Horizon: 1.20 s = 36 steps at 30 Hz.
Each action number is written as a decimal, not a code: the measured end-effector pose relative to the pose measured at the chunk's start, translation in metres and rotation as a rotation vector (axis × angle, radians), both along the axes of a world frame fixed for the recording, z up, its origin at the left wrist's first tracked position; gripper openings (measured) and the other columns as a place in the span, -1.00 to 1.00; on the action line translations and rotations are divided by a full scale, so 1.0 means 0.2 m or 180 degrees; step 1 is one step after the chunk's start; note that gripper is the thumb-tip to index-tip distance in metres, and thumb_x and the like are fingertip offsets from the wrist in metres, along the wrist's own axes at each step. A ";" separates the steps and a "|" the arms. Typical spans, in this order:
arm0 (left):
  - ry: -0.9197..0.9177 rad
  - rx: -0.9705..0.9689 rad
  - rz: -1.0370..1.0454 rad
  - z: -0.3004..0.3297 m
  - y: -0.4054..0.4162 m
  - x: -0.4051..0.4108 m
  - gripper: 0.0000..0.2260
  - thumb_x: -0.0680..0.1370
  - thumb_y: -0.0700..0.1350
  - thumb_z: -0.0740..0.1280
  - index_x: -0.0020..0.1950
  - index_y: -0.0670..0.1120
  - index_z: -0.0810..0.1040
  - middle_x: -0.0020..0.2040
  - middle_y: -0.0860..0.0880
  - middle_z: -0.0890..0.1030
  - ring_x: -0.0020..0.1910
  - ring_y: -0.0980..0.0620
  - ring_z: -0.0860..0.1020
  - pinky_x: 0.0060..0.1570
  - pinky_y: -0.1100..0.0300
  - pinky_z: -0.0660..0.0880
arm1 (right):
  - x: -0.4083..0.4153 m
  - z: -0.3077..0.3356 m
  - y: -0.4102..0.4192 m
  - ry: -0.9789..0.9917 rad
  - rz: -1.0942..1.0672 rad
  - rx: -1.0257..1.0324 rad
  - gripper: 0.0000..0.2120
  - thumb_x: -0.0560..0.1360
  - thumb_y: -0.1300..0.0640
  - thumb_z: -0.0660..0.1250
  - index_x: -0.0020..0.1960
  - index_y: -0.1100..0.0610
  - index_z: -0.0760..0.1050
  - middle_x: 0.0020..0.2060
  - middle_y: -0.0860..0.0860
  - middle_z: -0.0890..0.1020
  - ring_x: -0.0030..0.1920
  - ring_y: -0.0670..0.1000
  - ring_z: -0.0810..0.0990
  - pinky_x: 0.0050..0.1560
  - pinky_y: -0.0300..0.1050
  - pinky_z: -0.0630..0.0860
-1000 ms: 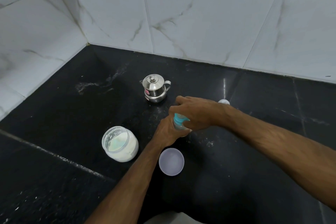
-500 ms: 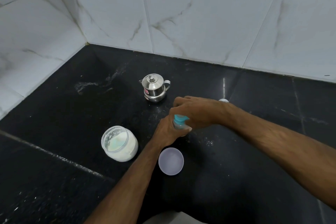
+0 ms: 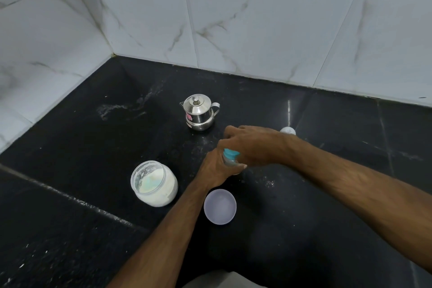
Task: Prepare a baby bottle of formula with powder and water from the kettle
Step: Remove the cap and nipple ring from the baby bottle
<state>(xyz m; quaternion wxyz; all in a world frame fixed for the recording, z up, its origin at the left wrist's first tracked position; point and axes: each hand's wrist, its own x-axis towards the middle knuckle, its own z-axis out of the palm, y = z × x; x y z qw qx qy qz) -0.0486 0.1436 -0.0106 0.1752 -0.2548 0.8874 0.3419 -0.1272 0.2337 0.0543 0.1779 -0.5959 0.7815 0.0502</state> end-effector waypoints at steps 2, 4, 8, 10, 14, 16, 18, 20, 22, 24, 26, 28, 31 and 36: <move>0.0455 0.0263 0.0093 -0.01 -0.01 0.03 -0.43 0.47 -0.03 0.45 0.41 -0.11 0.32 0.34 -0.13 0.46 0.34 -0.10 0.43 0.36 -0.02 0.36 | 0.01 0.01 0.02 -0.0054 -0.0243 -0.0140 -0.47 0.50 -0.06 0.36 0.40 -0.10 0.24 0.24 0.00 0.38 0.05 0.04 0.52 0.01 -0.01 0.58; 0.0741 0.0397 0.0224 -0.01 -0.02 0.06 -0.45 0.42 -0.02 0.50 0.35 -0.08 0.41 0.25 -0.09 0.53 0.25 -0.05 0.49 0.29 -0.04 0.43 | 0.01 0.02 0.02 0.0070 -0.0447 -0.0359 -0.47 0.51 -0.17 0.32 0.39 -0.03 0.27 0.18 0.02 0.41 -0.06 0.01 0.50 -0.09 -0.10 0.54; 0.0673 0.0396 0.0129 0.01 -0.01 0.04 -0.49 0.45 0.00 0.47 0.34 -0.08 0.42 0.25 -0.07 0.53 0.27 -0.05 0.49 0.32 0.05 0.41 | 0.03 0.02 0.00 0.0210 -0.0461 -0.0352 -0.58 0.56 -0.09 0.27 0.34 0.08 0.34 0.12 0.05 0.48 -0.13 -0.03 0.45 -0.16 -0.16 0.43; 0.0205 0.0100 -0.0037 0.05 0.02 0.02 -0.48 0.55 0.02 0.36 0.43 -0.12 0.29 0.36 -0.12 0.43 0.37 -0.09 0.39 0.35 0.11 0.30 | 0.02 0.02 -0.01 0.0027 -0.0368 -0.0218 -0.58 0.55 0.02 0.33 0.36 0.03 0.32 0.15 0.04 0.44 -0.08 -0.03 0.47 -0.12 -0.15 0.48; 0.0421 0.0275 0.0077 0.03 0.01 0.02 -0.50 0.54 -0.03 0.38 0.41 -0.15 0.32 0.28 -0.10 0.47 0.36 -0.12 0.42 0.34 0.14 0.34 | -0.02 0.04 0.00 -0.0339 -0.0301 -0.0113 -0.54 0.49 0.13 0.40 0.33 -0.07 0.34 0.19 0.00 0.40 0.05 0.01 0.49 0.08 0.00 0.56; 0.0415 0.0242 0.0036 0.02 0.00 0.04 -0.47 0.53 -0.05 0.40 0.42 -0.14 0.31 0.32 -0.12 0.45 0.36 -0.09 0.41 0.38 0.08 0.33 | -0.02 0.04 0.02 -0.0395 -0.0369 -0.0174 -0.47 0.48 0.06 0.41 0.38 -0.10 0.28 0.21 -0.02 0.38 0.07 0.03 0.50 0.07 0.00 0.57; 0.0523 0.0360 0.0060 0.00 -0.01 0.04 -0.47 0.49 -0.05 0.44 0.39 -0.12 0.34 0.31 -0.12 0.47 0.32 -0.07 0.44 0.37 0.02 0.36 | 0.00 0.04 0.02 -0.0235 -0.0518 -0.0292 -0.42 0.47 -0.08 0.39 0.40 -0.08 0.23 0.18 -0.02 0.39 0.02 0.02 0.50 0.00 -0.05 0.57; 0.0685 0.0437 0.0090 -0.01 -0.02 0.04 -0.47 0.45 -0.04 0.48 0.36 -0.10 0.39 0.27 -0.11 0.51 0.28 -0.06 0.47 0.32 -0.02 0.40 | 0.02 0.02 0.02 -0.0004 -0.0559 -0.0375 -0.45 0.50 -0.15 0.34 0.39 -0.01 0.25 0.16 0.02 0.44 -0.05 0.00 0.50 -0.08 -0.11 0.54; 0.0765 0.0476 0.0088 -0.02 -0.03 0.04 -0.46 0.43 -0.03 0.50 0.34 -0.10 0.40 0.25 -0.11 0.53 0.26 -0.06 0.49 0.30 -0.05 0.42 | 0.03 0.01 0.00 0.0071 -0.0492 -0.0310 -0.52 0.54 -0.08 0.30 0.38 0.05 0.27 0.15 0.06 0.44 -0.09 -0.02 0.48 -0.14 -0.16 0.46; 0.0782 0.0535 0.0063 -0.03 -0.04 0.05 -0.46 0.43 -0.03 0.50 0.33 -0.08 0.39 0.25 -0.10 0.52 0.26 -0.06 0.48 0.30 -0.03 0.42 | 0.03 0.01 -0.01 -0.0001 -0.0448 -0.0231 -0.52 0.55 -0.01 0.32 0.40 0.07 0.26 0.16 0.06 0.42 -0.08 -0.02 0.46 -0.14 -0.16 0.44; 0.0817 0.0601 0.0004 -0.03 -0.04 0.04 -0.43 0.43 -0.04 0.50 0.36 -0.07 0.36 0.27 -0.09 0.50 0.28 -0.05 0.47 0.31 0.02 0.41 | 0.03 0.01 -0.02 -0.0092 -0.0475 -0.0252 -0.51 0.54 0.01 0.33 0.40 0.06 0.26 0.16 0.06 0.42 -0.06 -0.02 0.47 -0.09 -0.15 0.50; 0.0873 0.0657 -0.0034 -0.02 -0.04 0.05 -0.37 0.42 -0.04 0.50 0.40 -0.07 0.30 0.31 -0.09 0.47 0.32 -0.05 0.44 0.33 -0.01 0.39 | 0.03 0.01 -0.01 -0.0148 -0.0519 -0.0313 -0.53 0.55 -0.01 0.31 0.39 0.05 0.27 0.16 0.06 0.42 -0.04 0.00 0.50 -0.04 -0.10 0.55; 0.1263 0.0703 0.0204 -0.07 -0.05 0.07 -0.34 0.36 -0.07 0.56 0.37 -0.05 0.34 0.26 -0.05 0.50 0.28 -0.04 0.48 0.26 0.05 0.45 | 0.03 -0.01 -0.01 -0.0145 -0.0549 -0.0350 -0.54 0.55 -0.02 0.31 0.38 0.05 0.27 0.16 0.05 0.42 -0.03 0.01 0.51 -0.02 -0.08 0.57; 0.1756 0.0601 0.0520 -0.18 -0.07 0.10 -0.41 0.30 -0.08 0.59 0.24 0.01 0.41 0.14 0.00 0.56 0.12 0.00 0.55 0.13 0.10 0.53 | 0.03 -0.01 -0.01 -0.0177 -0.0556 -0.0358 -0.51 0.53 -0.02 0.33 0.39 0.05 0.27 0.17 0.06 0.42 -0.01 0.01 0.51 -0.02 -0.11 0.54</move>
